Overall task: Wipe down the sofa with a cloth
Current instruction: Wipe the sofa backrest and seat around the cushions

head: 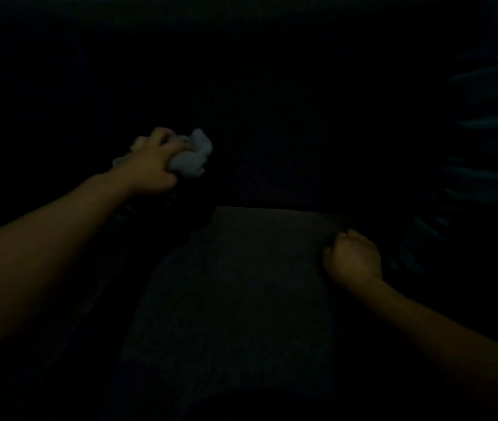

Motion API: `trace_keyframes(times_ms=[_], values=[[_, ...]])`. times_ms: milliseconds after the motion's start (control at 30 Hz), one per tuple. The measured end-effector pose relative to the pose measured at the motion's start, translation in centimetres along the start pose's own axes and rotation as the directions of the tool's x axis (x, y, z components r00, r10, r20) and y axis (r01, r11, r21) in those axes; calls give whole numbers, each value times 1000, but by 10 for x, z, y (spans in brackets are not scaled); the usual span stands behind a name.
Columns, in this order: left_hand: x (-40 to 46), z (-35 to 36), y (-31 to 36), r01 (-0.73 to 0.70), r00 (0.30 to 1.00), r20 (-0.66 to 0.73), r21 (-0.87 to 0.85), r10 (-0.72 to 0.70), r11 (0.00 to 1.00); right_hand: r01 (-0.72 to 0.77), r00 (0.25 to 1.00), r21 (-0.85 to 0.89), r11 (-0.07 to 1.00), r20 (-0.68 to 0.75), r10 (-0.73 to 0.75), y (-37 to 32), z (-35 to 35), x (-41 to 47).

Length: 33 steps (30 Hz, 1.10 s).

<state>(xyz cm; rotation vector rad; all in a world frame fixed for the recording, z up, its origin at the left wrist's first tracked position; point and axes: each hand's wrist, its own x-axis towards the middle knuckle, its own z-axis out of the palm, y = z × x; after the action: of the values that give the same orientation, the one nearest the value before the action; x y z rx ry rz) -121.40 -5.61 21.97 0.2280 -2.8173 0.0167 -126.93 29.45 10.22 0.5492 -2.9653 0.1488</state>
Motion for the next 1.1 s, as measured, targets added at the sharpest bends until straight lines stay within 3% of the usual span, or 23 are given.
trace_keyframes(times_ms=[100, 167, 233, 333, 433, 500, 567, 767, 967, 1033, 1100], values=[[-5, -7, -38, 129, 992, 7, -111, -129, 985, 223, 973, 134, 965, 25, -229, -92, 10, 4], [-7, 3, -64, 200, 978, -15, -205, -207, 958, 288, 950, 176, 941, 72, -304, -158, 27, 11], [0, 24, -87, 249, 968, 16, -226, -252, 942, 225, 964, 150, 963, 110, -242, -187, 44, 25], [14, 74, -107, 308, 947, 169, -234, -273, 922, 143, 982, 93, 985, 106, -153, -192, 61, 40], [18, 129, -114, 377, 926, 123, -253, -357, 891, 152, 983, 73, 986, 88, -158, -195, 69, 42], [21, 130, -114, 348, 934, 161, -223, -318, 911, 153, 985, 71, 986, 65, -157, -195, 72, 45], [12, 113, -106, 295, 930, 291, -229, -224, 928, 157, 984, 86, 984, 73, -164, -193, 72, 44], [-82, 79, -90, 184, 913, 408, -417, 2, 890, 161, 983, 131, 978, 64, -171, -194, 64, 38], [-176, 39, -81, 217, 800, 593, -429, 92, 877, 181, 964, 142, 973, 168, -204, -193, 50, 28], [-163, 27, -83, 242, 830, 556, -426, 41, 872, 180, 956, 151, 972, 205, -209, -185, 40, 28], [-130, 11, -83, 251, 930, 362, -489, -67, 835, 177, 973, 65, 982, 136, -184, -163, 35, 33]])
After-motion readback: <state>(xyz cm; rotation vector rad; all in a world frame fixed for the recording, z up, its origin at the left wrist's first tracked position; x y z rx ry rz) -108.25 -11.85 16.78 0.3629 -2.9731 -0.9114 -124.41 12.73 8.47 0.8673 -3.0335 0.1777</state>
